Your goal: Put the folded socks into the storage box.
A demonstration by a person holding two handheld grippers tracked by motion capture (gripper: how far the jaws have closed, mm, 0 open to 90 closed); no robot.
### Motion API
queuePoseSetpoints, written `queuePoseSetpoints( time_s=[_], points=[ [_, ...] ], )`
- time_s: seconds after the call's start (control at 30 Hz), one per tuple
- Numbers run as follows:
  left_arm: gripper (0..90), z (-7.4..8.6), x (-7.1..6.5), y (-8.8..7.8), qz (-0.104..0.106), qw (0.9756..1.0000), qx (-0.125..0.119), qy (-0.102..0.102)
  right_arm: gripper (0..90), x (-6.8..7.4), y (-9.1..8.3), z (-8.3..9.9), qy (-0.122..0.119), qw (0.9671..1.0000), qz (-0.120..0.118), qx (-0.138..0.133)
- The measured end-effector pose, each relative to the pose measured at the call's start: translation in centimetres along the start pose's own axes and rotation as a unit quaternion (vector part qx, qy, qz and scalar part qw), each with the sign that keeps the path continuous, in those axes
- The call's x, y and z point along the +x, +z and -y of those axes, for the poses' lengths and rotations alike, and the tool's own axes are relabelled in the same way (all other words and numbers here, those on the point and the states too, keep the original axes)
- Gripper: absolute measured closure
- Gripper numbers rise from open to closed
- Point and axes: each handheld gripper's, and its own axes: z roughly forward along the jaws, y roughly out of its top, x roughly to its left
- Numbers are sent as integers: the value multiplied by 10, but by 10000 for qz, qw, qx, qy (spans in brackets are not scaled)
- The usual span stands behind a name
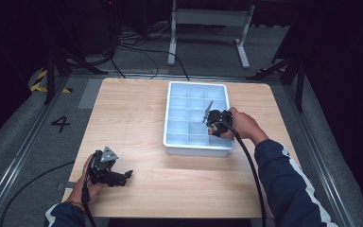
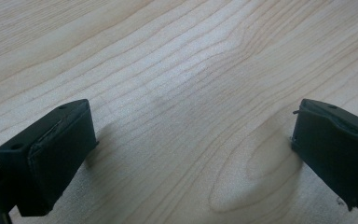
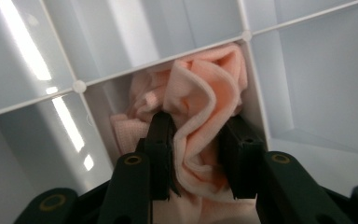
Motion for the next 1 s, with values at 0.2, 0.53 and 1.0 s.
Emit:
queuePoseSetpoints(
  time_s=[0.2, 0.53, 1.0],
  points=[
    [0, 0, 0, 0, -3, 10000, -1, 14, 611, -5, -13, 7, 264, 9988, -152, -375],
    [0, 0, 0, 0, -1, 10000, 0, 0, 591, -5, -19, 11, 280, 9982, -73, -529],
    [0, 0, 0, 0, -14, 10000, 4, 13, 609, -7, -25, 30, 760, 9897, -104, -1206]
  ],
)
